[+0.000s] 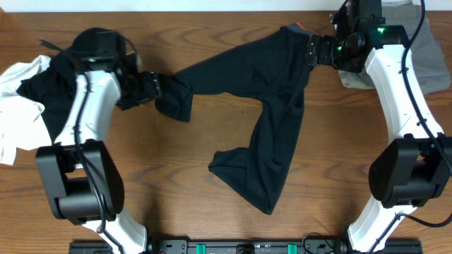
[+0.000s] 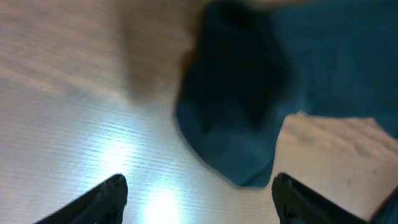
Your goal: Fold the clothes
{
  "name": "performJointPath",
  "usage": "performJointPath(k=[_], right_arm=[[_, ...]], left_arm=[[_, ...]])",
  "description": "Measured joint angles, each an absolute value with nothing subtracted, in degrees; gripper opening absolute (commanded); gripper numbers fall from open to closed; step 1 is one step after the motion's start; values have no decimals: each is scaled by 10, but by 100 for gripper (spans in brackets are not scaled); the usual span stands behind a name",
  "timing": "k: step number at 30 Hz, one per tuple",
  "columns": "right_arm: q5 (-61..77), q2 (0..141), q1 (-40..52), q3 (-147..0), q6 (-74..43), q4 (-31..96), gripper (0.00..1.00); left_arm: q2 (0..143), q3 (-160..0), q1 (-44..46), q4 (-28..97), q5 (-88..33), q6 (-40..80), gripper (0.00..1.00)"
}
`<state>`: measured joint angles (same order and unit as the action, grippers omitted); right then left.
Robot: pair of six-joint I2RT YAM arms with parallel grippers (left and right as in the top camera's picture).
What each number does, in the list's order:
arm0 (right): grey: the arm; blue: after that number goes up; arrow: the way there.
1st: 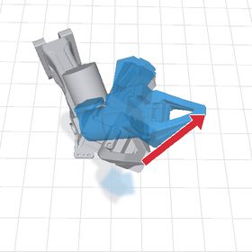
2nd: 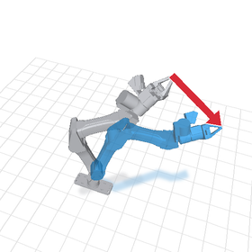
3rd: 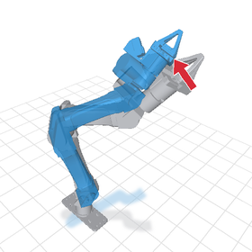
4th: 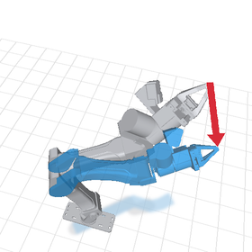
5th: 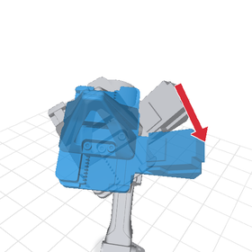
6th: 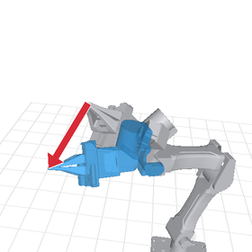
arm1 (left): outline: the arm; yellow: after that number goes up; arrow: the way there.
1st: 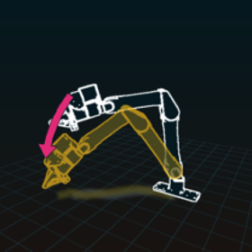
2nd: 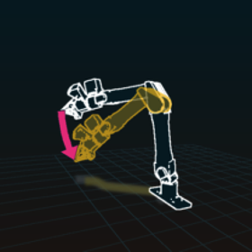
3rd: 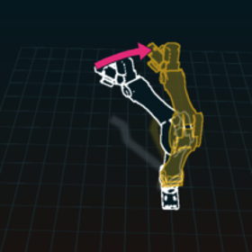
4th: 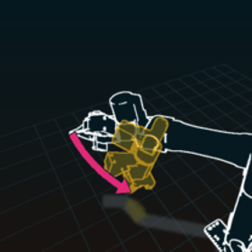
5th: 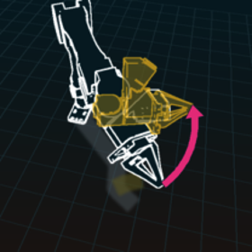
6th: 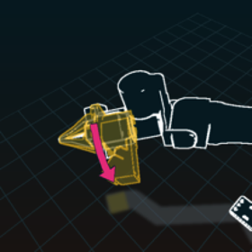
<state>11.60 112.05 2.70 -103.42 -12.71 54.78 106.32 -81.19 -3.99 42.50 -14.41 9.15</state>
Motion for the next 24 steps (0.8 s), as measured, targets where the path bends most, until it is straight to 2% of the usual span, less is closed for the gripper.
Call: performJointPath(k=[6,10,15,22,24], right_arm=[[118,1120,27,-1034,-127,552,99],[119,1120,27,-1034,-127,551,99],[119,1120,27,-1034,-127,552,99],[119,1120,27,-1034,-127,552,99],[119,1120,27,-1034,-126,552,99]], left_arm=[[1064,-742,-18,324,-136,89,71],[1064,-717,-17,269,-134,90,56],[1064,-716,-17,243,-133,90,31],[1080,-716,-17,243,-133,87,28],[1092,-716,-17,243,-133,87,16]])
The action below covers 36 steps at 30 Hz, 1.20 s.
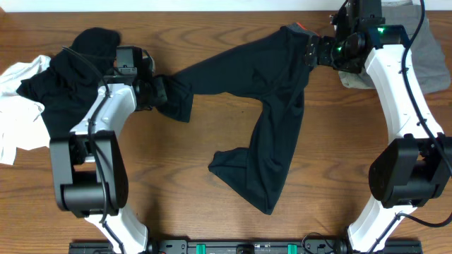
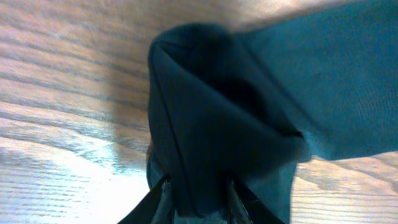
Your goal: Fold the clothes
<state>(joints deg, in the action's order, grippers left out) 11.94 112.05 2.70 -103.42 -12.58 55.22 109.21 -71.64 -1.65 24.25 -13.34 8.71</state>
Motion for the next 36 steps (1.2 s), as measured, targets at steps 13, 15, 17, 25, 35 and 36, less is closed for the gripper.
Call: performJointPath(k=[13,15,17,25,35,36], right_arm=[[120,1120,27,-1034,-115,552,99],[120,1120,27,-1034,-115,552,99],[120,1120,27,-1034,-115,552,99],[120,1120,27,-1034,-112,552,99],[120,1120,27,-1034,-109,550,99],[120,1120,27,-1034,-109,550,99]], left_arm=[[1109,-757,-19,209,-120,83,6],[1097,-786,-19,208,-98,74,6],[1080,-812,-19,208,-68,63,6],[1030,-866,-35,195,56,27,67],[1034,-866,-66,310,75,57,98],[1033,-866,-66,333,58,61,98]])
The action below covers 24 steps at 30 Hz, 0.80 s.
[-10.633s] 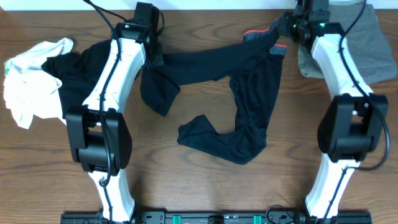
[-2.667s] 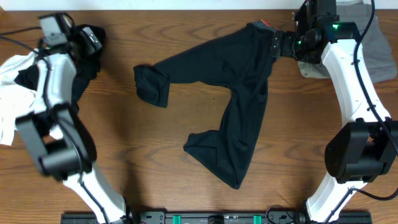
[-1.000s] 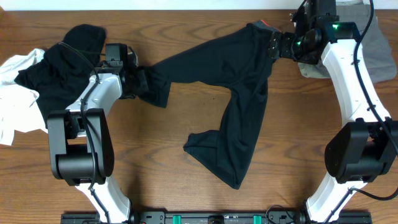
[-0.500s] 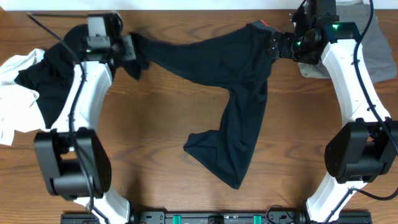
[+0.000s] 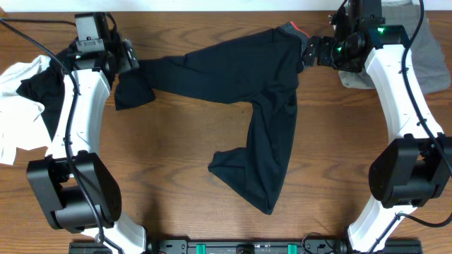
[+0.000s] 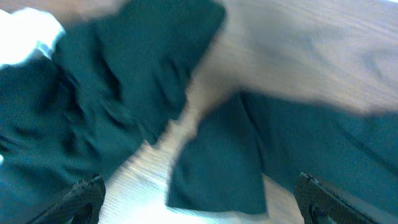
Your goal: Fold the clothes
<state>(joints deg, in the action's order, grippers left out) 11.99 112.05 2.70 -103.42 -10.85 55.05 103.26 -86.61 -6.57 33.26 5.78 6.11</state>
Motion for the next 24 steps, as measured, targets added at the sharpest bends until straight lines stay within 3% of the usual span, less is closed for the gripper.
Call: performJointPath(k=[5,9,12,17,24], right_arm=[[120,1120,27,-1034,-104,550,99],[120,1120,27,-1034,-100,547,99],[119,1120,27,-1034,-97,549,99],[120,1120,22,-1034,-93,555,99],[119,1120,18,-1034,-85,555,99]], left_arm=[[1006,-866,-52,484,-75,73,96],[987,-861,-9,584,-139,61,80],[986,-840,29,623,-162,48,76],[986,-768,77,638,-180,54,76],[986,-646,140,563,-183,77,76]])
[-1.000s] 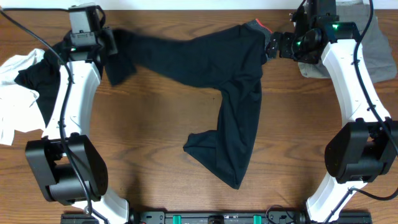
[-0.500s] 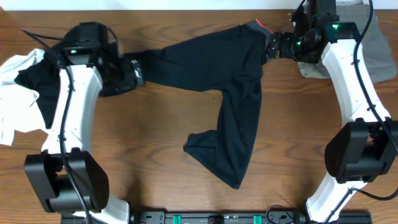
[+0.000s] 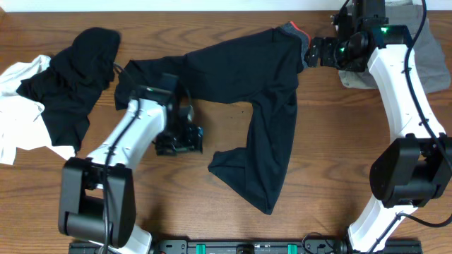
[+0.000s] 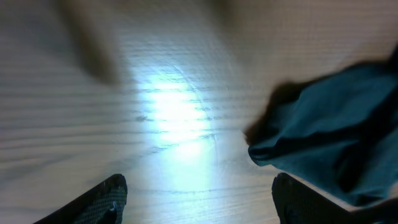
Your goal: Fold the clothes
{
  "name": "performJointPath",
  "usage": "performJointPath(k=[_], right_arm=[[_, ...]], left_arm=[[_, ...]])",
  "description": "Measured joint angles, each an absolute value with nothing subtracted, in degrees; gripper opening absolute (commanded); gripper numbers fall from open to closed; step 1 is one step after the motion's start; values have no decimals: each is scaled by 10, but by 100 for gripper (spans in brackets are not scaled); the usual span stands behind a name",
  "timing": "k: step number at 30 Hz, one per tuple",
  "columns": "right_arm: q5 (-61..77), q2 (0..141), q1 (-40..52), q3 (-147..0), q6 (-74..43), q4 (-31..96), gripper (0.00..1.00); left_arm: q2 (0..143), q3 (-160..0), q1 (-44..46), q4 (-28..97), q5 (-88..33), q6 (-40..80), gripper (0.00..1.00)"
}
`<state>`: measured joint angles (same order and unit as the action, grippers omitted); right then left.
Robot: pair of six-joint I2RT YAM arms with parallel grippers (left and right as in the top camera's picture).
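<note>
A black garment (image 3: 240, 63) lies spread over the wooden table (image 3: 176, 183). One leg reaches left to about the pile of clothes, the other hangs down towards the front, its end (image 3: 244, 169) crumpled. My left gripper (image 3: 187, 140) stands open over bare wood just left of that lower end. In the left wrist view, the left gripper (image 4: 199, 186) has only wood between its fingers, with dark cloth (image 4: 336, 143) off to the right. My right gripper (image 3: 311, 53) is shut on the garment's top right edge by the waistband.
A heap of black clothes (image 3: 70, 77) and white clothes (image 3: 18, 113) lies at the far left. A grey cloth (image 3: 427, 49) sits at the back right, behind the right arm.
My left gripper was open at the back left by the stretched leg's end. Now it is open over bare wood in the middle, beside the lower leg. The right gripper has not moved.
My left gripper was open beside the bunched leg end near the middle left. Then it was shut on that end. Then the leg lay stretched out leftwards and the gripper was open at the back left. Now the gripper is mid-table, while the right one has held the waistband throughout.
</note>
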<state>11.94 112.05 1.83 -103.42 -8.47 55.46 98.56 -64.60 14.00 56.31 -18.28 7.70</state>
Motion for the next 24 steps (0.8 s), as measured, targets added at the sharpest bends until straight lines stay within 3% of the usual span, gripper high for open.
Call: performJointPath(k=[9,12,19,24], right_arm=[[119,1120,18,-1034,-83,564,99],[119,1120,18,-1034,-82,576,99],[119,1120,18,-1034,-82,585,99],[119,1120,18,-1034,-82,591,99]], left_arm=[[986,-626,243,534,-183,52,82],[986,-605,248,504,-183,44,87],[986,-583,254,476,-217,-1,87],[986,-573,264,451,-230,-18,64]])
